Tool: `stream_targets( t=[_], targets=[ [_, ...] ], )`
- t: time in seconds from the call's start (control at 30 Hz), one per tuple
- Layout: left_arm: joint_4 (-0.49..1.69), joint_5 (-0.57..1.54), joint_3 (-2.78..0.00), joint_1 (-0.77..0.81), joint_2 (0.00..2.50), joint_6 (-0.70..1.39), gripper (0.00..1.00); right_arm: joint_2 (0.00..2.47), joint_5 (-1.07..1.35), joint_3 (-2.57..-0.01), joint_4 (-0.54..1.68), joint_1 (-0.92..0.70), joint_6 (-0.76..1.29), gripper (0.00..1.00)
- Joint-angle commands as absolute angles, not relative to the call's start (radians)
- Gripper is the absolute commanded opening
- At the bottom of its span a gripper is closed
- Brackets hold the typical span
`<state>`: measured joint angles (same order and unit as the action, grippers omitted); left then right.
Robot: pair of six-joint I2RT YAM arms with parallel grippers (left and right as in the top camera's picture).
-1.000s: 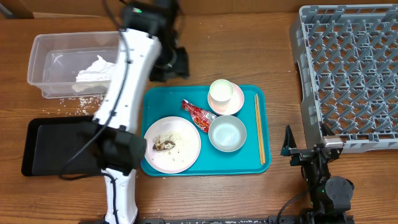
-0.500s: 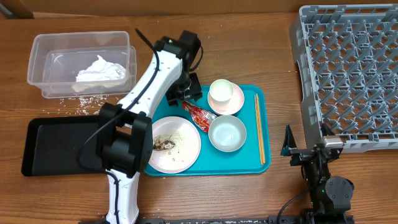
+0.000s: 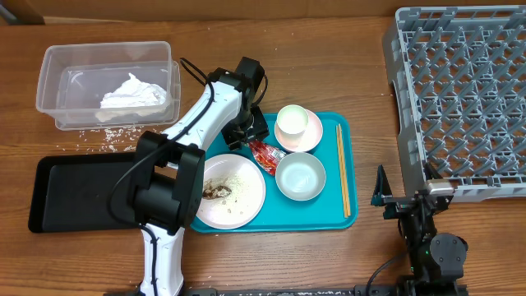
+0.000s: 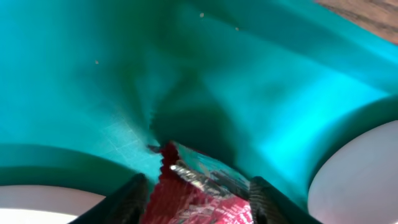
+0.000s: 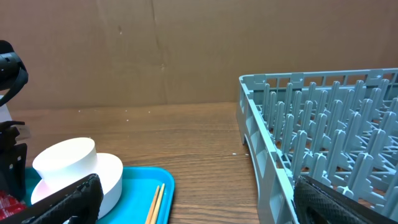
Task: Sort waste into correct bins and load items into the dishwasher
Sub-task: 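Reach the left gripper to the red wrapper and grasp it, then carry the red wrapper with the left gripper into the clear bin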
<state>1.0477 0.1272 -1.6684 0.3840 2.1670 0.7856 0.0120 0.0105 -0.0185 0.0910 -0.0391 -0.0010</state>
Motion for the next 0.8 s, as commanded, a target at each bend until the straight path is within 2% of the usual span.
stream_targets(
  t=[0.0,0.07,0.1,0.2,0.47,0.77],
  targets=[
    [1.031,0.120,-1.658,0.381,2.160,0.801,0.47,0.003,0.001,-0.008,0.084,-0.035,-0.007,1.00],
    [1.023,0.105,-1.658,0.381,2.160,0.801,0.43,0.003,0.001,-0.008,0.084,-0.035,-0.007,1.00],
    [1.021,0.097,-1.658,0.381,2.160,0.801,0.36,0.003,0.001,-0.008,0.084,-0.035,-0.007,1.00],
    [1.021,0.099,-1.658,0.379,2.160,0.799,0.04,0.003,0.001,-0.008,0.084,-0.035,-0.007,1.00],
    [1.172,0.129,-1.825,0.286,2.143,0.754,0.04,0.003,0.001,-0.008,0.084,-0.035,-0.007,1.00],
    [1.328,0.067,-2.283,0.119,2.124,0.635,0.04,0.003,0.001,-0.008,0.084,-0.035,-0.007,1.00]
  ],
)
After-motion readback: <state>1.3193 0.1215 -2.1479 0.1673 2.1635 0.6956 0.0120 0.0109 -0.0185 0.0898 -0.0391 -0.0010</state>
